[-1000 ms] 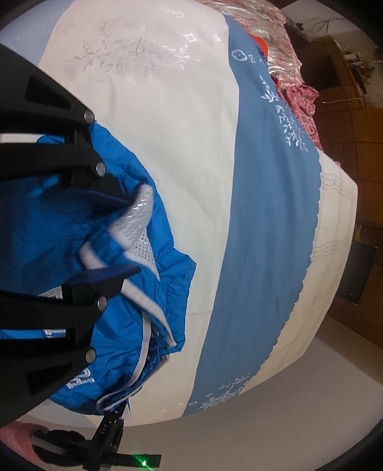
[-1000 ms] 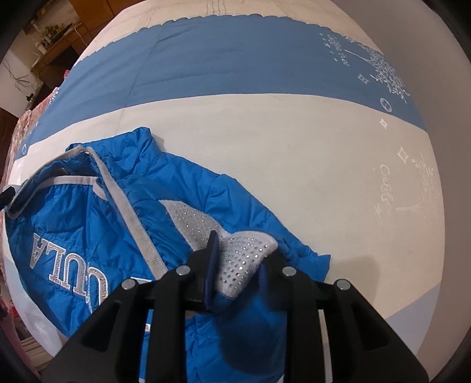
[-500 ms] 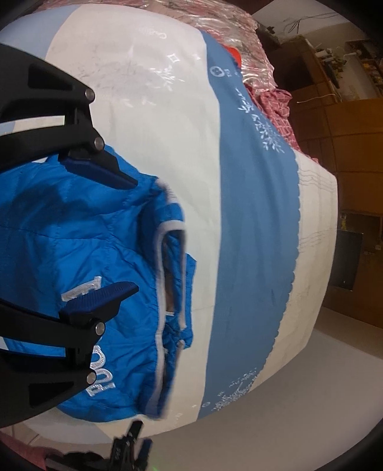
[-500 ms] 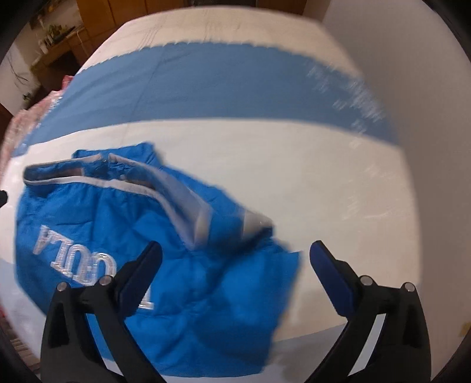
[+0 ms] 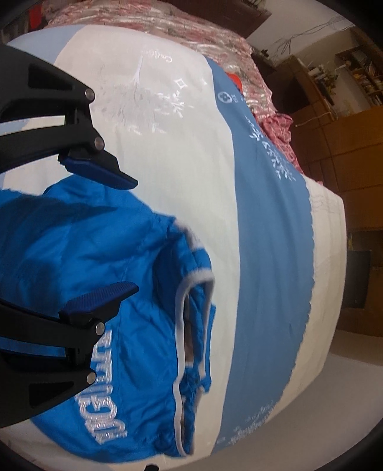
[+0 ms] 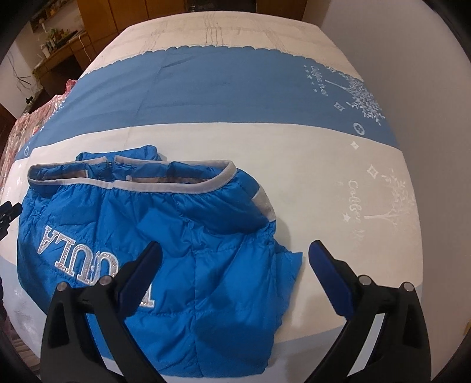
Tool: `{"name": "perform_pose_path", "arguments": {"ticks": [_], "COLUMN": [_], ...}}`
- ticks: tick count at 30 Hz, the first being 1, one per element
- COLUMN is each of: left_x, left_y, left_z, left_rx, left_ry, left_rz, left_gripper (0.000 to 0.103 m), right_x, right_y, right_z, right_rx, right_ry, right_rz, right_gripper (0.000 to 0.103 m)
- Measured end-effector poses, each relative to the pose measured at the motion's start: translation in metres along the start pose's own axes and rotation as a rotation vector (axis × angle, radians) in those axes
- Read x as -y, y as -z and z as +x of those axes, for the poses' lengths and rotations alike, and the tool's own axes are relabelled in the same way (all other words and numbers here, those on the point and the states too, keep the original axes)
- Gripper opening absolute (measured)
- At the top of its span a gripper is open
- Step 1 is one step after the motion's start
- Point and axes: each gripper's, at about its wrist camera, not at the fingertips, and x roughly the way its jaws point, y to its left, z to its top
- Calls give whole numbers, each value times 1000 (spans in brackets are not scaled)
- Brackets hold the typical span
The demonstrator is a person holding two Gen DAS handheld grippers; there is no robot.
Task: Fold large clothes
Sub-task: 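Grasp the edge of the folded jacket bundle with both grippers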
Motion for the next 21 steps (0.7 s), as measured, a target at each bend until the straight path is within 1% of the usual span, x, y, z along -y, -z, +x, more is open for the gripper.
{"name": "perform_pose_path", "arguments": {"ticks": [2, 8, 10, 11, 12, 13, 14, 15, 18, 21], "left_x": [-3, -4, -2, -1, 1, 3, 4, 5, 6, 10], "left_y": [-1, -9, -11, -12, -12, -13, -14, -15, -17, -17], "left_z": [9, 39, 48, 53, 55, 59, 62, 65, 73, 82], "left_rx": [-10, -34, -44, -47, -47, -50, -54, -54, -60, -64], "left_ry": [-2, 29, 39, 39, 37, 45, 44, 34, 19, 0], "left_rz": [-6, -14, -15, -14, -15, -16, -18, -18, -20, -8], "left_gripper": [65, 65, 65, 63, 56, 53, 53, 52, 52, 52], "right_x": [1, 8, 10, 11, 13, 15, 16, 16, 20, 23], "right_y": [-3, -16, -19, -20, -21, -22, -23, -24, -27, -32], "right_z": [8, 40, 49, 55, 61, 65, 68, 70, 79, 95], "right_rx": [-3, -20, -33, -48, -64, -73, -74, -70, -74, -98], "right_ry": [4, -2, -9, -17, -34, -50, -46, -40, -57, -53], "right_rz": [-5, -8, -3, 2, 10, 18, 18, 13, 29, 41], "right_gripper": [98, 98, 85, 70, 63, 62, 56, 47, 34, 33]}}
